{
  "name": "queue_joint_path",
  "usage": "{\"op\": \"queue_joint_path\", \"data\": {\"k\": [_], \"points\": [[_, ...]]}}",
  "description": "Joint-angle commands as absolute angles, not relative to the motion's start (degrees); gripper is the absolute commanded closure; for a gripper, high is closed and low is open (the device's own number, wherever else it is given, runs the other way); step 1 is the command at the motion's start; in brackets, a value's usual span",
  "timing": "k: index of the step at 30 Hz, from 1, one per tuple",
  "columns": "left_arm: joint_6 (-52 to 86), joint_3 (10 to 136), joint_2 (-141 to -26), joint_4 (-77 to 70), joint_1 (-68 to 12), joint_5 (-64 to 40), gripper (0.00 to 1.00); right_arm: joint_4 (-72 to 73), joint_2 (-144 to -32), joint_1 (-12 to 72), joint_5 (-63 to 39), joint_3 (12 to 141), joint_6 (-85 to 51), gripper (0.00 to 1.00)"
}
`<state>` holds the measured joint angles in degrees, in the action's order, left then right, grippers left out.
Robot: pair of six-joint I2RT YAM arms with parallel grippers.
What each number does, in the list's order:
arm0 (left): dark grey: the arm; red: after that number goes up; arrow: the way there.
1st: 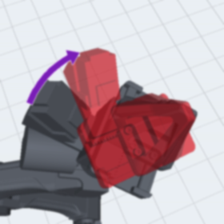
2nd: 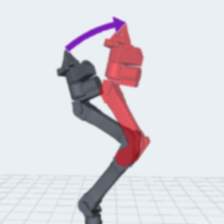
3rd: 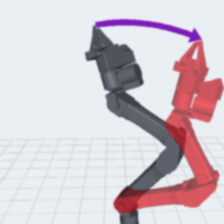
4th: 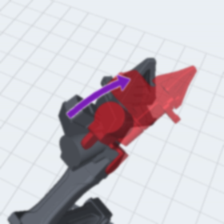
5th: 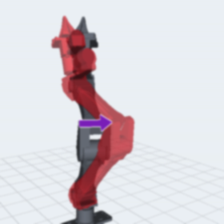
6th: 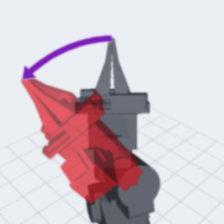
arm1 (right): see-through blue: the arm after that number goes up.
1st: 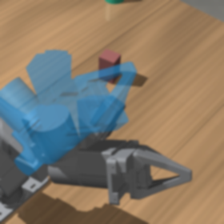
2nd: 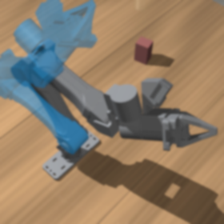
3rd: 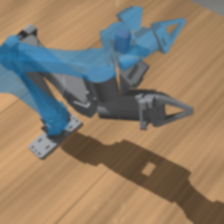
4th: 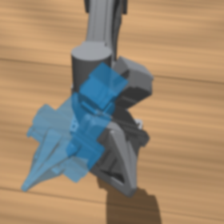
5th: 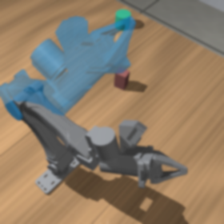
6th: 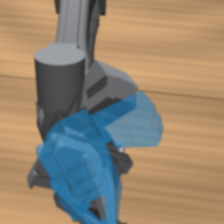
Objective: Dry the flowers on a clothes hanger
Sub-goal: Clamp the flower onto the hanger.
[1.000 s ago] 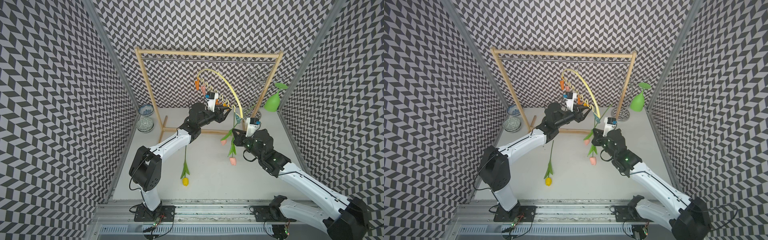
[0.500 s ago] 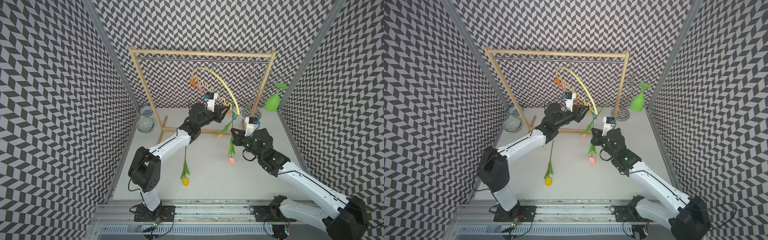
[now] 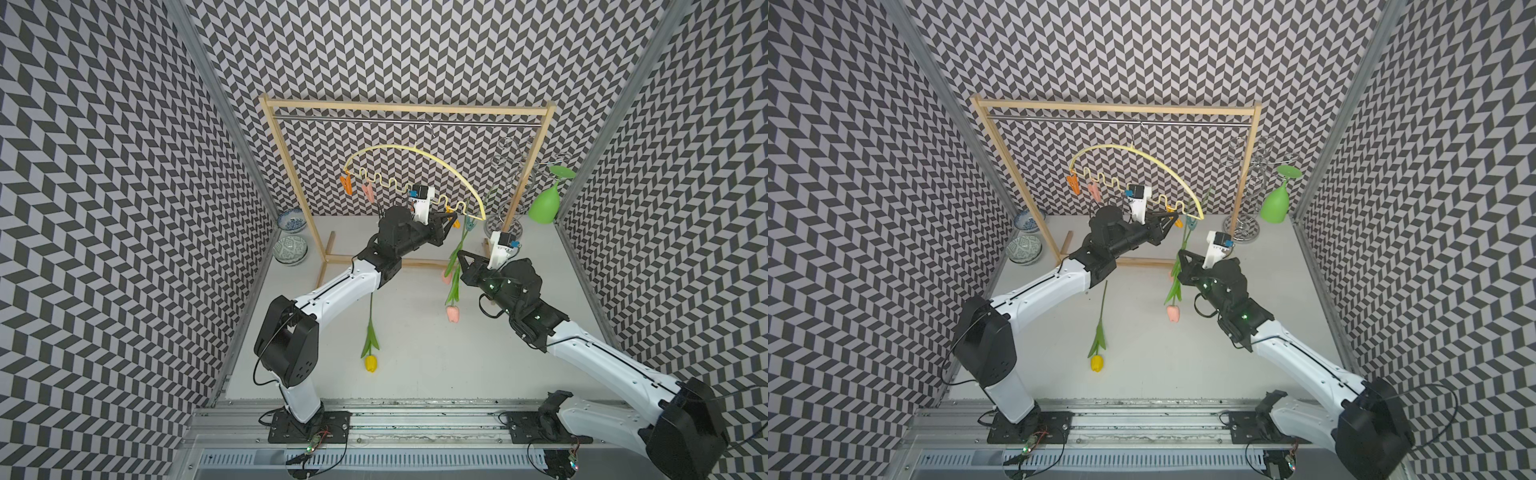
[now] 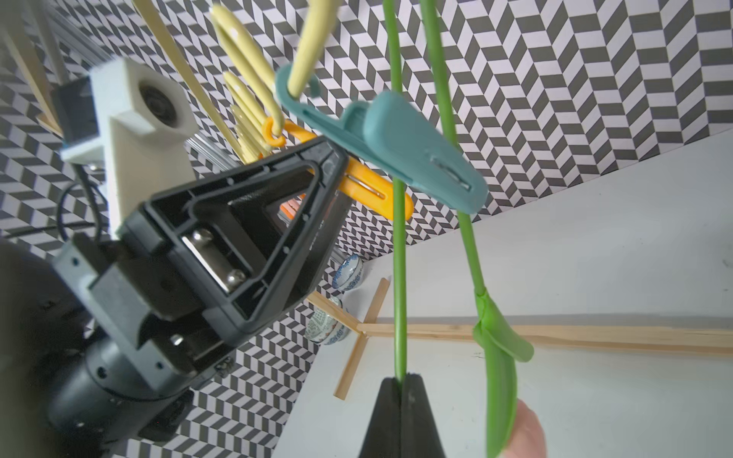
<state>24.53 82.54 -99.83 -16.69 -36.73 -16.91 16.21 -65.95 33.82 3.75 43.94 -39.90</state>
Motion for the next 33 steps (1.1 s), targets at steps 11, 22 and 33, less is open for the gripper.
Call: {"op": "queue_joint_path", "data": {"k": [11,22,33], "points": [[22.8,86.2,-98.4,-12.1,-37.7,-16.4,0.74,23.3,-72.8,33.4,4.3,46.9,-41.6,1.00],[22.8,86.2,-98.3,-11.9,-37.7,-16.6,0.74,26.1,-71.3,33.4,4.0,47.5,-40.6,1.00],[21.2,86.1,-97.8,-11.4,-37.7,-15.6,0.74,27.0,-70.9,33.1,7.1,46.2,-41.8,1.00]]}}
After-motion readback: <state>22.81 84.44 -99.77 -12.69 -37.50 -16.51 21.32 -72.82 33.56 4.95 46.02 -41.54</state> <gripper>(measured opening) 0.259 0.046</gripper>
